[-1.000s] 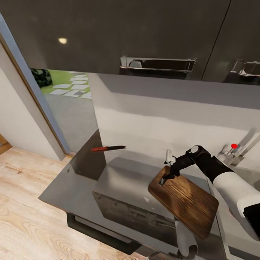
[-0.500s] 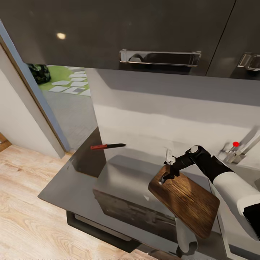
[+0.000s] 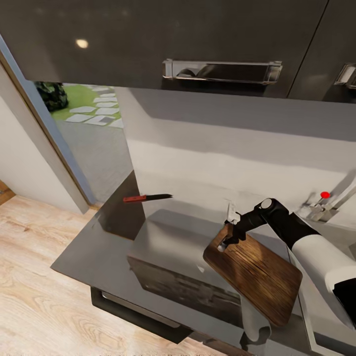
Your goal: In the kitchen, take the Vidalia onion out of the sink, dice it on the chopping board with the paring knife, put the diced onion into the bowl on the countertop, then place both the paring knife and the chopping board into the sink.
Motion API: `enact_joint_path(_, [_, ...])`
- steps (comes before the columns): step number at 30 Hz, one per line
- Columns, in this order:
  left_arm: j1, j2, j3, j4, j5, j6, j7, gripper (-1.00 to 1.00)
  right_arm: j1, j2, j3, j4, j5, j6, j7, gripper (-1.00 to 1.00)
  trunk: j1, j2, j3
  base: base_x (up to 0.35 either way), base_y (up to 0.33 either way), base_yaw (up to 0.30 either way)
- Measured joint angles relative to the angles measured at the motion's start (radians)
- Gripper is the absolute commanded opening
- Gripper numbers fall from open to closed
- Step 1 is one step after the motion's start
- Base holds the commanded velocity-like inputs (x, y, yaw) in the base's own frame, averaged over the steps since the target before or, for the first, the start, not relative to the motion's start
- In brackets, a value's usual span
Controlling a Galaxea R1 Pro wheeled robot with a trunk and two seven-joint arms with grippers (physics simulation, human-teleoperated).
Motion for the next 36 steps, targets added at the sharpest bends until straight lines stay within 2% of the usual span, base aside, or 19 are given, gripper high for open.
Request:
enact_joint_path(19, [0.000,0.000,0.000,0.000,0.000,0.000,0.000,1.00,-0.003,0.000,0.002,0.003,-0.001,0.000,0.000,1.00,0.000,0.000,-0.001,0.000,0.000,0.000])
enact_joint_path(20, [0.000,0.000,0.000,0.000,0.000,0.000,0.000,1.00,-0.004,0.000,0.002,0.004,-0.001,-0.001,0.001,-1.00,0.000,0.000,-0.001,0.000,0.000,0.000])
enact_joint_path(36, [0.000,0.000,0.001,0.000,0.000,0.000,0.000,1.00,0.003,0.000,0.002,-0.007,-0.002,0.003,0.002,-1.00,0.000,0.000,0.000,0.000,0.000,0.000])
